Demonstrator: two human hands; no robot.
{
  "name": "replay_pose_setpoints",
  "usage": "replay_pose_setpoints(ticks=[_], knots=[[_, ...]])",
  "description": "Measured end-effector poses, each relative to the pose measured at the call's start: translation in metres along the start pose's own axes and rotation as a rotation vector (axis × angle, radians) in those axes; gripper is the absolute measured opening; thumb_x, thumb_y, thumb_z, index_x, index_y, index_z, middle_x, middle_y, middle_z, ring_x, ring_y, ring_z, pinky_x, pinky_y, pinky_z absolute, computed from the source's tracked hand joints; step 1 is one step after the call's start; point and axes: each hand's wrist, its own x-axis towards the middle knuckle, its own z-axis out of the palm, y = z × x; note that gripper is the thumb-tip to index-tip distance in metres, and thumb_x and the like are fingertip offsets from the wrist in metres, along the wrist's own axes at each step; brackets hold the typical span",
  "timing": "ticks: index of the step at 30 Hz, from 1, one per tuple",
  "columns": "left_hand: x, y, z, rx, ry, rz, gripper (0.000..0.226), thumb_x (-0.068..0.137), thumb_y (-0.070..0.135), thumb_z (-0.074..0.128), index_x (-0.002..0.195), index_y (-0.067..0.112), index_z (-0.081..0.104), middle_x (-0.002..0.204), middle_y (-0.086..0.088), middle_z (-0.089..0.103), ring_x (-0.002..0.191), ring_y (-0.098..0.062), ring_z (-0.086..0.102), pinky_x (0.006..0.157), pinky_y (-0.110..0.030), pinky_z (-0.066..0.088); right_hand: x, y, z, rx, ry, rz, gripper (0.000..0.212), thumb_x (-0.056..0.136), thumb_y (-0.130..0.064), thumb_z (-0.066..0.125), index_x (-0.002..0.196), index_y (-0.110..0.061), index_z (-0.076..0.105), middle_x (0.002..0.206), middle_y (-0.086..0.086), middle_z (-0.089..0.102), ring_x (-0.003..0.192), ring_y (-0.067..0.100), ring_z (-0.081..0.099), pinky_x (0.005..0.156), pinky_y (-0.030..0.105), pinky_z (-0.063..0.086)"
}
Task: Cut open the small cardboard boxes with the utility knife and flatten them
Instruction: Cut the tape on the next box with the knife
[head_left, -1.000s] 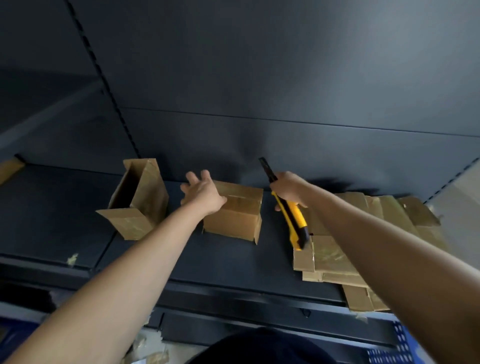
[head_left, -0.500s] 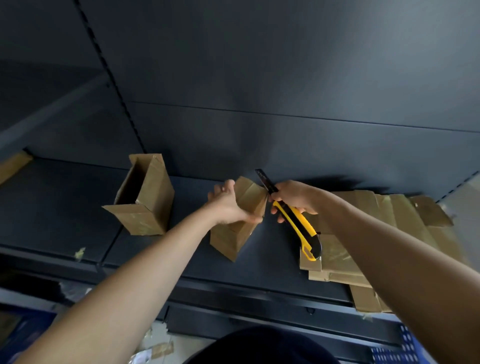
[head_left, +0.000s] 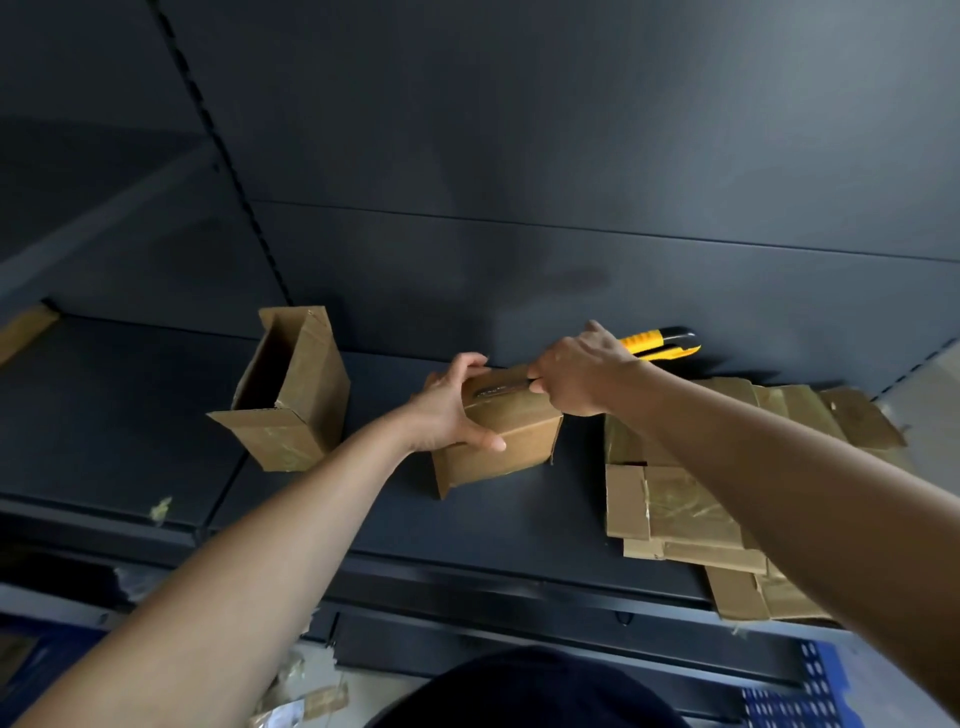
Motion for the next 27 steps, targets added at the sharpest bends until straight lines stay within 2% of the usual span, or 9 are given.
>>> replay_pose_setpoints(ticks=[4, 9, 12, 16, 20, 23, 27], knots=[[0.0, -0.003, -0.001, -0.011, -0.004, 0.0, 0.108, 0.057, 0.043, 0.086, 0.139, 0.038, 0.016, 0.145, 0.018, 0.031, 0.132, -0.013, 0.023, 0.103, -0.035, 0.028, 0.002, -0.009, -0.011, -0.149, 0.038, -0.057, 0.027, 0.096, -0.03, 0.04, 0.12, -0.034, 0.054, 0.111, -0.006, 0.062, 0.098, 0.018, 0.057, 0.081, 0.035, 0.029], [0.001, -0.004, -0.001, -0.027, -0.029, -0.013, 0.108, 0.055, 0.042, 0.085, 0.139, 0.041, 0.016, 0.145, 0.018, 0.03, 0.129, -0.011, 0.028, 0.104, -0.034, 0.03, 0.003, -0.015, -0.021, -0.209, -0.034, 0.013, 0.028, 0.093, -0.023, 0.042, 0.117, -0.033, 0.054, 0.101, -0.008, 0.059, 0.087, 0.017, 0.052, 0.078, 0.037, 0.025], [0.002, -0.005, 0.0, -0.015, -0.062, 0.025, 0.105, 0.059, 0.037, 0.085, 0.139, 0.04, 0.018, 0.138, 0.025, 0.031, 0.129, -0.007, 0.026, 0.1, -0.027, 0.026, 0.005, -0.02, -0.025, -0.297, -0.089, 0.046, 0.021, 0.094, -0.025, 0.044, 0.112, -0.03, 0.053, 0.09, -0.008, 0.047, 0.083, 0.017, 0.042, 0.082, 0.038, 0.023], [0.002, -0.008, -0.003, -0.012, -0.079, 0.024, 0.101, 0.06, 0.036, 0.084, 0.136, 0.041, 0.019, 0.134, 0.028, 0.031, 0.129, -0.004, 0.026, 0.1, -0.026, 0.028, 0.008, -0.031, -0.025, -0.366, -0.086, 0.034, 0.003, 0.095, -0.027, 0.042, 0.095, -0.027, 0.045, 0.071, -0.008, 0.039, 0.08, 0.019, 0.042, 0.09, 0.041, 0.022], [0.003, -0.01, -0.006, 0.029, -0.09, 0.019, 0.103, 0.058, 0.037, 0.085, 0.137, 0.039, 0.019, 0.142, 0.021, 0.031, 0.126, -0.005, 0.03, 0.097, -0.025, 0.032, 0.007, -0.032, -0.016, -0.295, -0.132, 0.058, 0.006, 0.094, -0.024, 0.043, 0.099, -0.028, 0.044, 0.078, -0.008, 0.039, 0.091, 0.02, 0.049, 0.095, 0.042, 0.023], [0.003, -0.015, -0.001, 0.066, -0.097, 0.005, 0.103, 0.058, 0.033, 0.085, 0.138, 0.036, 0.021, 0.145, 0.019, 0.032, 0.128, -0.008, 0.031, 0.101, -0.028, 0.033, -0.003, -0.016, -0.007, -0.325, -0.169, 0.089, 0.008, 0.094, -0.026, 0.044, 0.101, -0.028, 0.047, 0.085, -0.008, 0.042, 0.081, 0.018, 0.039, 0.092, 0.04, 0.025], [0.005, -0.016, 0.004, 0.062, -0.085, -0.012, 0.099, 0.06, 0.029, 0.085, 0.136, 0.038, 0.022, 0.146, 0.017, 0.031, 0.122, -0.005, 0.03, 0.094, -0.023, 0.029, -0.021, 0.018, 0.011, -0.309, -0.238, 0.165, 0.022, 0.094, -0.025, 0.045, 0.111, -0.033, 0.056, 0.099, -0.012, 0.057, 0.081, 0.017, 0.042, 0.088, 0.037, 0.026]])
